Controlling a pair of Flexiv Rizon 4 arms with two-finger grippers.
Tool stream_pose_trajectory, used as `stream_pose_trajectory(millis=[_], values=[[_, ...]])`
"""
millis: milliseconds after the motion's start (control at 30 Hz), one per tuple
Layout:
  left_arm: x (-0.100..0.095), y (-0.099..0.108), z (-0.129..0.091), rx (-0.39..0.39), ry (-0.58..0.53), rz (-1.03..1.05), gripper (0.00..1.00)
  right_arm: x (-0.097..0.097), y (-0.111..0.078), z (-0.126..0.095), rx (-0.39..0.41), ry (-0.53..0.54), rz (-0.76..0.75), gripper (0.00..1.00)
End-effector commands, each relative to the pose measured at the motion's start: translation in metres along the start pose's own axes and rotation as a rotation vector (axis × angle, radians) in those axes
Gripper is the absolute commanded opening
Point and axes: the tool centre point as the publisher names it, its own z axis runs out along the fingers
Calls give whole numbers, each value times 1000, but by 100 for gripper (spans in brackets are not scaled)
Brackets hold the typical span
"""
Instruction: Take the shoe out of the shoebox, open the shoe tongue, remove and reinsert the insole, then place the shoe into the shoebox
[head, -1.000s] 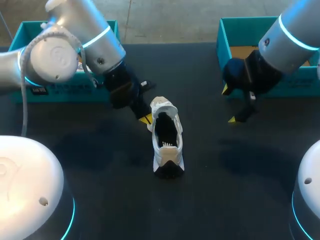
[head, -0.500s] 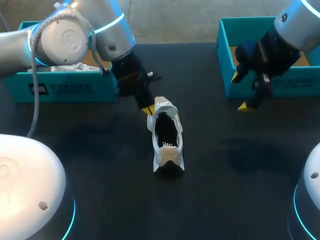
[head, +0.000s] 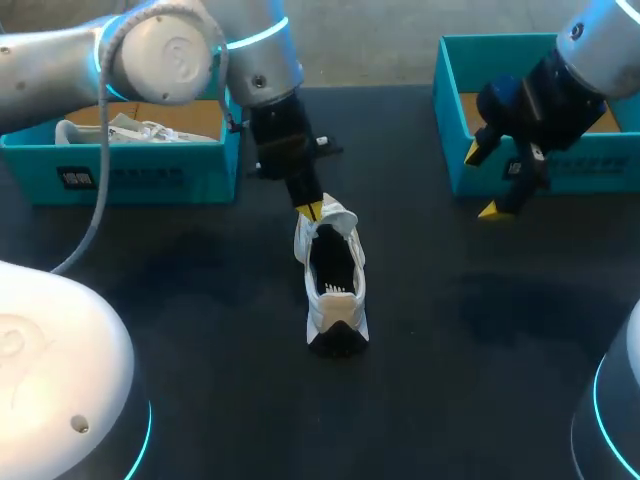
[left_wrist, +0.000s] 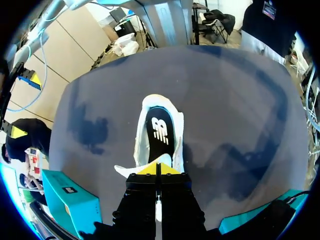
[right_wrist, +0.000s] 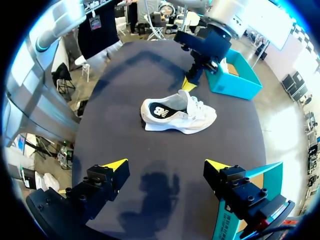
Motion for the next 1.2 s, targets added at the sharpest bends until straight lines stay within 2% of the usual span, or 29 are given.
stream_pose_trajectory(millis=[33,200,400,633,733,867,933,1000,1200], values=[[-11,5,10,-27,58,15,0,-1,1,1,3,1,1,100],[-19,4,19,-59,24,27,0,-1,1,1,3,1,1,100],[-24,-4,20,-32,25,32,0,-1,1,1,3,1,1,100],[-24,-25,-6,-20,38,32,0,-1,1,1,3,1,1,100],[-29,-38,-9,-6,34,52,0,-1,1,1,3,1,1,100],[-35,-51,8,6,65,76,0,-1,1,1,3,1,1,100],[-35,-52,22,-26,90,82,0,-1,1,1,3,1,1,100],[-35,-54,30,2,97,81,0,-1,1,1,3,1,1,100],[-28,-49,52,-25,130,73,0,-1,1,1,3,1,1,100]])
